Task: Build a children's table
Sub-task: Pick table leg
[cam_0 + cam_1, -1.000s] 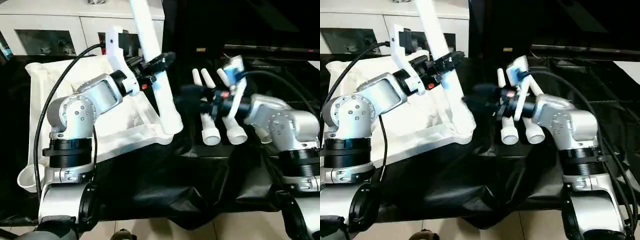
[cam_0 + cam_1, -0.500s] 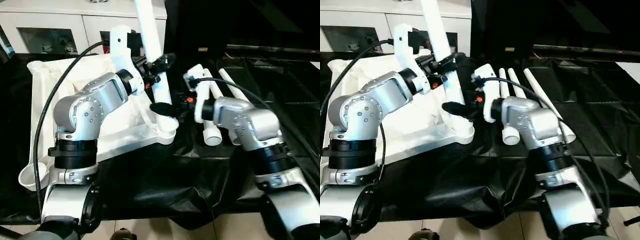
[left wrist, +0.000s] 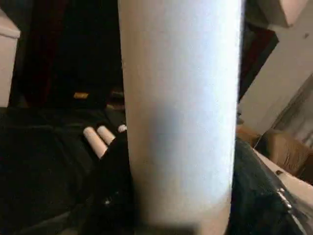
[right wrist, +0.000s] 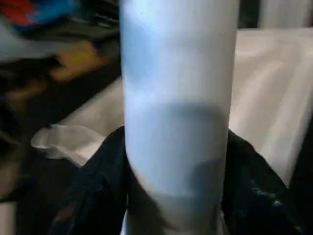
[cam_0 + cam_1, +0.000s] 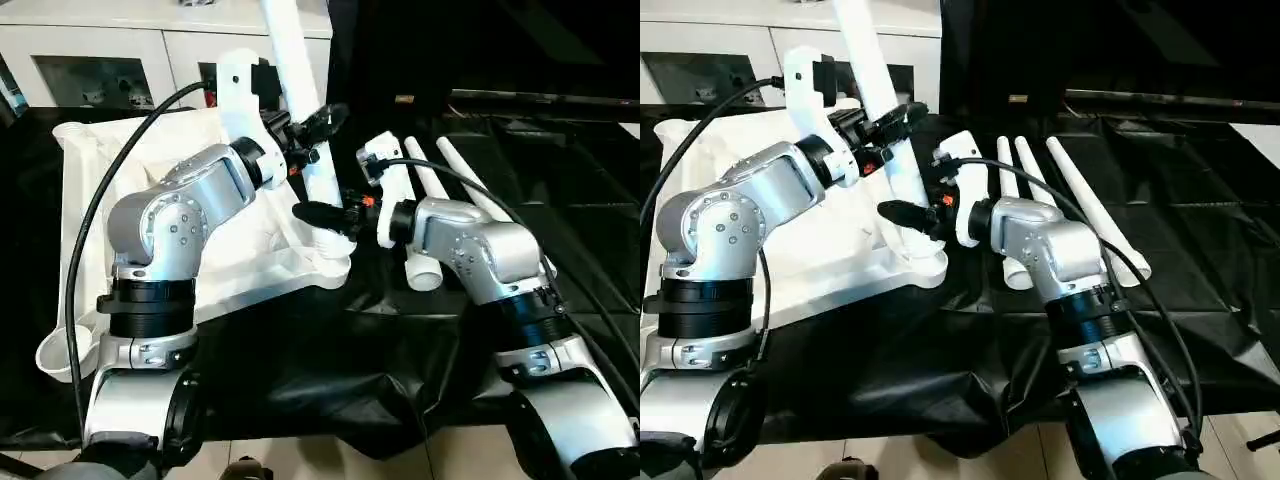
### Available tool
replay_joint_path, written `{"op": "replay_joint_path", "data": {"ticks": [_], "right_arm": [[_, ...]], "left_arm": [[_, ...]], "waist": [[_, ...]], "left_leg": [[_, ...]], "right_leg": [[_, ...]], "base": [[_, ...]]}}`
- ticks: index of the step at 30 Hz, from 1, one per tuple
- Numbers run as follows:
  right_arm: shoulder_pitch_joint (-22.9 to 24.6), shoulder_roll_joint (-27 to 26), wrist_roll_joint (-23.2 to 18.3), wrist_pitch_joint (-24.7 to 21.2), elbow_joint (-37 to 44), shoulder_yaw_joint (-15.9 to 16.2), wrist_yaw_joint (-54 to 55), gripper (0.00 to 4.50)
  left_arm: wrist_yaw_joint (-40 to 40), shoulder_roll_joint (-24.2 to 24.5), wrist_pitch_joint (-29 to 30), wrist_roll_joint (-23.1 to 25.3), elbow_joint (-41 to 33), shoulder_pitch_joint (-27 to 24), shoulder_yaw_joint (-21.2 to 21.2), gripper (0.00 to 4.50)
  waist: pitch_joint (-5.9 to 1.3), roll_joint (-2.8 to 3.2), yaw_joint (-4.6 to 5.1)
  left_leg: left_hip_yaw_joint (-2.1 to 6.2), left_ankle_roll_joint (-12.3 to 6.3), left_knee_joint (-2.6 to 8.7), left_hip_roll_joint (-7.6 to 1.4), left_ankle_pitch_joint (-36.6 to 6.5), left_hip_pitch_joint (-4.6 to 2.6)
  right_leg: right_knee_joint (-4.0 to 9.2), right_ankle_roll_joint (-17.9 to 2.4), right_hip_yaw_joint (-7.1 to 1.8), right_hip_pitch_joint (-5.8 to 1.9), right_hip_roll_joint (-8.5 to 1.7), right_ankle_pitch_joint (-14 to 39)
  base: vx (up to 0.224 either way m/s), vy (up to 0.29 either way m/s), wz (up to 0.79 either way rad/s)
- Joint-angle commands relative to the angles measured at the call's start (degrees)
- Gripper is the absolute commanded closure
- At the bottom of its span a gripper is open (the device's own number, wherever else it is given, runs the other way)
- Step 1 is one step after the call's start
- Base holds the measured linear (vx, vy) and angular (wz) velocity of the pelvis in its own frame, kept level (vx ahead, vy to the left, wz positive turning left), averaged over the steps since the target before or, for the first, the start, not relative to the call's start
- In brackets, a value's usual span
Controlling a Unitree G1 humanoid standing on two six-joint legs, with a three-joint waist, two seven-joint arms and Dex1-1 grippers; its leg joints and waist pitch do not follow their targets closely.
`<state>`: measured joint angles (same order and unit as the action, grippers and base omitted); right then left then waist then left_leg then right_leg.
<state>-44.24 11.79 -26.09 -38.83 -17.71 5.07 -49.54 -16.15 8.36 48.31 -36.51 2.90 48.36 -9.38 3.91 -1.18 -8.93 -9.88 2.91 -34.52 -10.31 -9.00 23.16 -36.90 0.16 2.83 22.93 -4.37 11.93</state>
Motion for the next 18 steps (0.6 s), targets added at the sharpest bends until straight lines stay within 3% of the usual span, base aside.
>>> {"op": "replay_joint_path", "data": {"ticks": [1,4,11,12,13,14,18], "right_arm": [[1.2,1.5,-3.2,0.4,3.5,-1.2,-4.7,2.47],[2.1,2.6,-4.0,0.6,4.3,-0.7,-7.6,2.55],[4.6,6.5,-6.8,-1.0,7.4,0.2,-16.5,2.57],[4.7,7.2,-7.2,-1.2,7.6,0.1,-17.4,2.57],[4.8,7.4,-7.2,-1.2,7.6,0.1,-17.6,2.57],[4.9,8.0,-7.6,-1.4,7.8,0.1,-18.3,2.57],[5.2,8.9,-7.7,-1.8,8.3,0.2,-19.4,2.57]], "left_arm": [[-3.2,0.4,-0.1,-3.3,-1.1,1.5,-2.1,1.83],[-5.0,0.8,0.3,-5.2,-0.8,1.5,-3.1,1.51],[-18.9,5.3,2.2,-11.8,-1.4,0.6,-3.9,1.49],[-22.1,6.5,2.7,-12.9,-1.9,0.4,-3.3,1.49],[-22.7,6.7,2.8,-13.2,-2.0,0.4,-3.2,1.76],[-25.7,7.6,3.1,-14.2,-2.7,0.0,-2.6,1.76],[-28.5,8.8,2.9,-14.5,-2.6,-0.2,-1.0,2.16]], "waist": [[-4.91,0.33,-0.18],[-4.81,0.51,-0.12],[-4.76,0.69,-0.27],[-4.73,1.07,-0.16],[-4.74,1.0,-0.19],[-4.77,1.28,-0.23],[-4.81,1.29,-0.25]], "left_leg": [[0.85,2.27,3.79,-2.22,-8.4,-1.62],[0.82,1.91,3.75,-2.18,-8.8,-1.58],[0.92,2.06,3.85,-2.22,-10.5,-1.75],[0.86,2.21,3.84,-2.23,-11.2,-1.92],[0.88,2.23,3.8,-2.2,-11.1,-1.9],[0.89,2.41,3.84,-2.26,-11.2,-1.96],[0.89,2.42,3.82,-2.32,-11.6,-1.94]], "right_leg": [[3.75,-10.9,-2.14,-3.17,-3.67,-1.6],[3.81,-11.9,-2.08,-3.1,-3.61,-1.1],[3.85,-12.5,-2.04,-2.97,-3.54,2.0],[4.06,-12.5,-2.1,-2.82,-3.48,2.5],[3.95,-12.6,-2.1,-2.88,-3.51,2.4],[3.95,-12.9,-2.08,-2.8,-3.51,2.3],[3.79,-13.6,-2.04,-2.87,-3.48,1.2]], "base": [[0.0,0.0,0.0],[0.0,0.0,0.0],[0.0,0.0,0.0],[0.0,0.0,0.0],[0.0,0.0,0.0],[0.0,0.0,0.0],[0.0,0.0,0.0]]}}
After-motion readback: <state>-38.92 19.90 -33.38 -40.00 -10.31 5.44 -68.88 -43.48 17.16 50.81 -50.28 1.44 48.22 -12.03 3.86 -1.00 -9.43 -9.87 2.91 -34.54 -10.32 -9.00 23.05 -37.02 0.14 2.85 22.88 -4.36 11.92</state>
